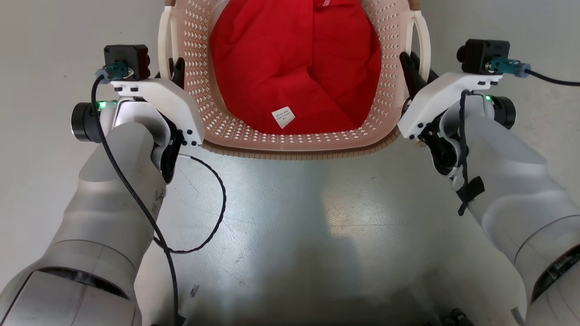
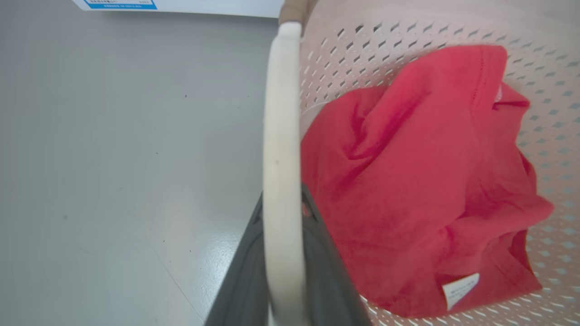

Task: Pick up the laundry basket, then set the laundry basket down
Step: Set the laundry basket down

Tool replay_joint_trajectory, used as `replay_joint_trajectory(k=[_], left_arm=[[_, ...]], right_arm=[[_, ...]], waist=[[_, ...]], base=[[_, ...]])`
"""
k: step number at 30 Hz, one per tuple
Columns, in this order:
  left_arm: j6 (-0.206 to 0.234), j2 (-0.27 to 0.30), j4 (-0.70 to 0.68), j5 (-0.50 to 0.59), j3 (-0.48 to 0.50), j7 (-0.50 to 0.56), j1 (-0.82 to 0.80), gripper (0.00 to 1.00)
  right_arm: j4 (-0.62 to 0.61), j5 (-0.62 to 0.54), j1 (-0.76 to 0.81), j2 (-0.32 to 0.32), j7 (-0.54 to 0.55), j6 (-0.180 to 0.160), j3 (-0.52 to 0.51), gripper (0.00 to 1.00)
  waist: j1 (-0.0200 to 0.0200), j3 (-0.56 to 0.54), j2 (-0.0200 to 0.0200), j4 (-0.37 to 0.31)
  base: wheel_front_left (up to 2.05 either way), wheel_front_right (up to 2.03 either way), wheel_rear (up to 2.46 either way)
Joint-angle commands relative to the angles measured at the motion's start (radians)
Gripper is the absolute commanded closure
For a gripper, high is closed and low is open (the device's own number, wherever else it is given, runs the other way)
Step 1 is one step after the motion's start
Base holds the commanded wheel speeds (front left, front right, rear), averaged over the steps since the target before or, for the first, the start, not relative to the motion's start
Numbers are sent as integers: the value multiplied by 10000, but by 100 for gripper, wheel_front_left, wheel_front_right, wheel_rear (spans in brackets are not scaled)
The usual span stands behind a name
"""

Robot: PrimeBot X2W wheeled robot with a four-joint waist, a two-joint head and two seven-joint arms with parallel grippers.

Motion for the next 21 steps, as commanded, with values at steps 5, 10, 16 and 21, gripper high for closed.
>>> replay_joint_trajectory(k=[5, 10, 16, 21], left_arm=[[95, 307, -86, -17, 78, -162, -129, 100], [84, 323, -85, -42, 66, -192, -136, 100], [83, 347, -83, -76, 41, -207, -150, 100], [95, 363, -81, -90, 6, -215, -169, 100]], right_arm=[[-149, 133, 203, 118, -283, 81, 163, 100], [-106, 207, 184, 134, -314, 81, 256, 100], [-96, 287, 154, 150, -344, 81, 372, 100], [-72, 381, 152, 174, -364, 81, 444, 100]], waist=[[-1, 98, 0, 15], [-1, 152, 0, 1], [-1, 230, 0, -37], [-1, 268, 0, -66]], base=[[0, 0, 0], [0, 0, 0], [0, 0, 0], [0, 0, 0]])
